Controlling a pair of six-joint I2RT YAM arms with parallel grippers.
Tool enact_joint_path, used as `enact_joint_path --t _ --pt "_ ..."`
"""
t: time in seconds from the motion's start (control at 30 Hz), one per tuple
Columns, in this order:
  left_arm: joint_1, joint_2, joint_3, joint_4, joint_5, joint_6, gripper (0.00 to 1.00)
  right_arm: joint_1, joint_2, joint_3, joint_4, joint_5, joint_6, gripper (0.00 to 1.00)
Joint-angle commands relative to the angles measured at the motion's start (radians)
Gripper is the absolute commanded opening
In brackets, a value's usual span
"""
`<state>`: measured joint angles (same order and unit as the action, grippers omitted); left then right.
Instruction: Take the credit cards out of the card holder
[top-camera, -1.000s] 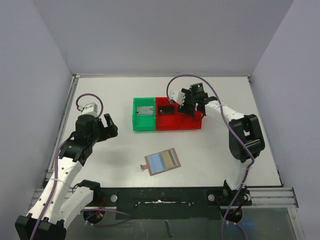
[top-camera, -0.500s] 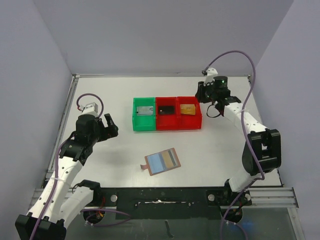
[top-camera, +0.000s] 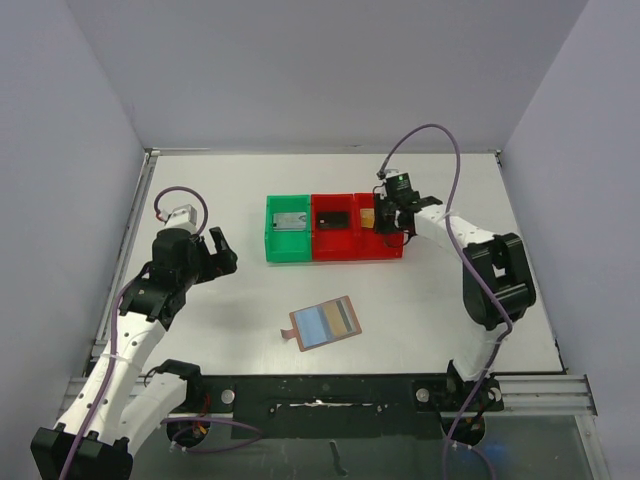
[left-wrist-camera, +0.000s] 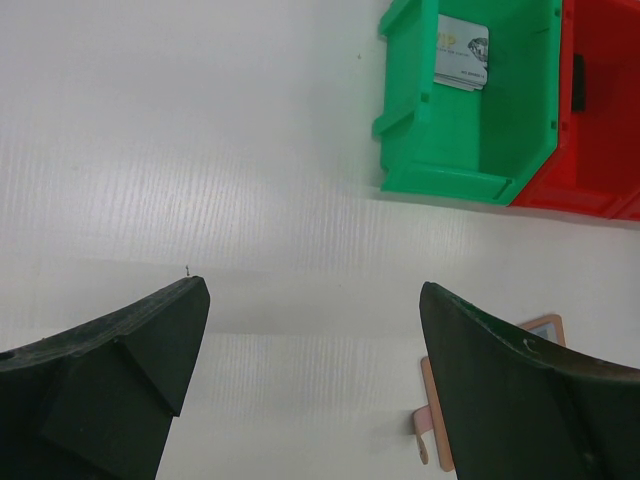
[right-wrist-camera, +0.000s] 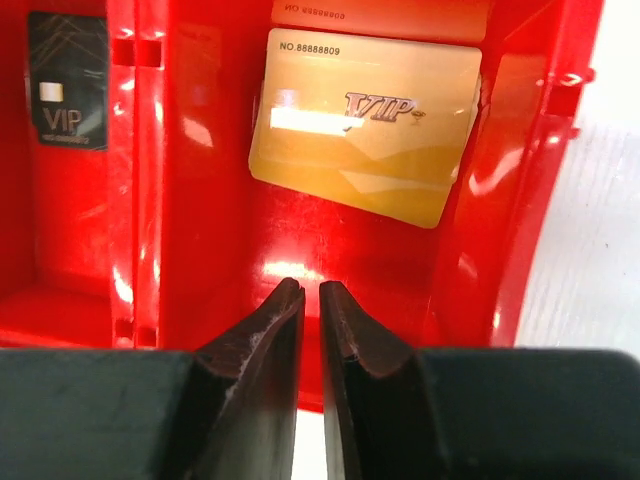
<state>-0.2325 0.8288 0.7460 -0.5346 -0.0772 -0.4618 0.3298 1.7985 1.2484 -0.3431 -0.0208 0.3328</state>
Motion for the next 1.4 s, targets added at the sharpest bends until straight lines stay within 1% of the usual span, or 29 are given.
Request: enact_joint_path --t 0.0,0.53,0.77,0.87,0.9,0.97,1.0,1.03,1.07,1.13,1.17,1.2,1.23,1.27,1.37 --pt "0.006 -0.007 0.009 0.051 0.008 0.012 0.87 0.023 0.055 0.072 -0.017 0.107 0.029 0.14" --pt "0.010 -0.005 0.010 0.053 0.009 0.014 0.87 0.056 0.224 0.222 -0.016 0.283 0.028 0.16" --pt "0.010 -0.005 0.009 0.051 0.005 0.014 0.86 0.063 0.215 0.253 -0.024 0.288 0.020 0.17" --pt "0.010 0.000 0.009 0.051 0.006 0.014 0.87 0.071 0.167 0.244 -0.038 0.268 0.017 0.20" --pt "0.010 0.002 0.009 0.052 0.008 0.014 0.87 0.075 0.144 0.241 -0.043 0.262 0.018 0.23" --pt "0.010 0.005 0.009 0.054 0.013 0.014 0.87 0.081 0.084 0.220 -0.043 0.263 0.025 0.36" --pt "0.010 0.007 0.010 0.054 0.018 0.015 0.87 0.085 0.046 0.193 -0.037 0.284 0.038 0.53" --pt "0.010 0.007 0.010 0.051 0.022 0.016 0.87 0.089 0.005 0.166 -0.022 0.305 0.044 0.61" --pt "0.009 0.004 0.012 0.048 0.031 0.014 0.87 0.097 -0.046 0.128 0.001 0.327 0.048 0.68" --pt "0.007 -0.008 0.007 0.048 0.044 0.010 0.87 0.116 -0.147 0.049 0.050 0.360 0.060 0.73" --pt "0.006 -0.017 0.005 0.051 0.050 0.005 0.87 0.124 -0.199 0.008 0.072 0.362 0.069 0.80" --pt "0.006 -0.026 0.000 0.055 0.057 0.002 0.87 0.127 -0.247 -0.031 0.096 0.353 0.080 0.92" --pt "0.005 -0.036 -0.004 0.061 0.070 0.000 0.87 0.128 -0.310 -0.072 0.119 0.338 0.099 1.00" --pt "0.004 -0.044 -0.011 0.069 0.087 -0.001 0.86 0.126 -0.354 -0.108 0.135 0.323 0.124 0.98" --pt "0.003 -0.053 -0.022 0.085 0.138 -0.014 0.87 0.121 -0.468 -0.232 0.197 0.240 0.197 0.98"
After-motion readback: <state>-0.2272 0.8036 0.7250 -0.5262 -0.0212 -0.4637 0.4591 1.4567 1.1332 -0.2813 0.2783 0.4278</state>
